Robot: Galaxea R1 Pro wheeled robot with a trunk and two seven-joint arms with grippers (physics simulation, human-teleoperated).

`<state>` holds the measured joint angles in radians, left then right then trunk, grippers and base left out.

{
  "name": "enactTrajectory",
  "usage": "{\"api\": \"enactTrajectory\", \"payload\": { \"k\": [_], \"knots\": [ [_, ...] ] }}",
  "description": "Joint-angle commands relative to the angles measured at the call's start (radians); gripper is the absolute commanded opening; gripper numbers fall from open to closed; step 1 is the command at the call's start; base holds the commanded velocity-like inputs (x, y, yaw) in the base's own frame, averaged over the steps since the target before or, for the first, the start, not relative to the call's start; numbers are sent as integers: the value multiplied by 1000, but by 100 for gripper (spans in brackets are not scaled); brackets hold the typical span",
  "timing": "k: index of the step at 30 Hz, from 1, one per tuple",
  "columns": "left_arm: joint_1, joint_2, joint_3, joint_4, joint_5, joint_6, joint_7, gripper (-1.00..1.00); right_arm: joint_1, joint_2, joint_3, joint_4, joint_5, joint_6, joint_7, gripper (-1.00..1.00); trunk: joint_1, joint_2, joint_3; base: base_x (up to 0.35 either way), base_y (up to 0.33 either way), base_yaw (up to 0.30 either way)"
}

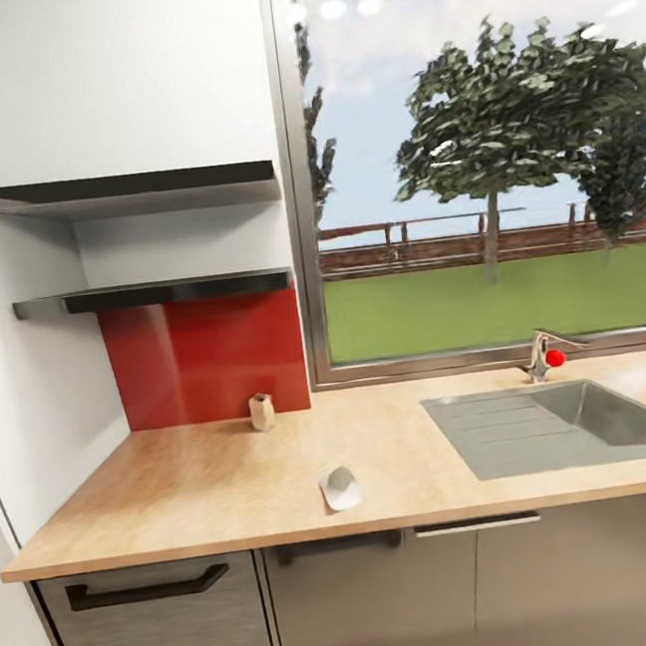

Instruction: Set up a coffee station on the kitchen countertop: keep the coffee maker on the countertop, move the bottle of coffee from the kitchen shelf to the counter next to the coffee maker, place a paper coffee filter on top of the coffee maker, put the saucer next to the coffee maker with the coffee cup on the saucer, and place the electric kettle next to the coffee maker.

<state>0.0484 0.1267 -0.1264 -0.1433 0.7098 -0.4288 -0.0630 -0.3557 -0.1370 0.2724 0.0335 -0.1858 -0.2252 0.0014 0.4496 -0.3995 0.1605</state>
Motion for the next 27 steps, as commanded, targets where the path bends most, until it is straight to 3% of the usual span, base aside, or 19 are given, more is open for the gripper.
{"api": "enactTrajectory", "payload": {
  "k": [1,27],
  "knots": [
    [1,1,-8,-1,10,-3,-3,100,-1,0,8,3,-9,-6,0,-100,0,-1,0,62,-292,0],
    [1,1,-9,-1,10,-4,-3,100,-1,0,8,3,-9,6,-3,-100,0,-1,0,5,-292,0]
  ]
}}
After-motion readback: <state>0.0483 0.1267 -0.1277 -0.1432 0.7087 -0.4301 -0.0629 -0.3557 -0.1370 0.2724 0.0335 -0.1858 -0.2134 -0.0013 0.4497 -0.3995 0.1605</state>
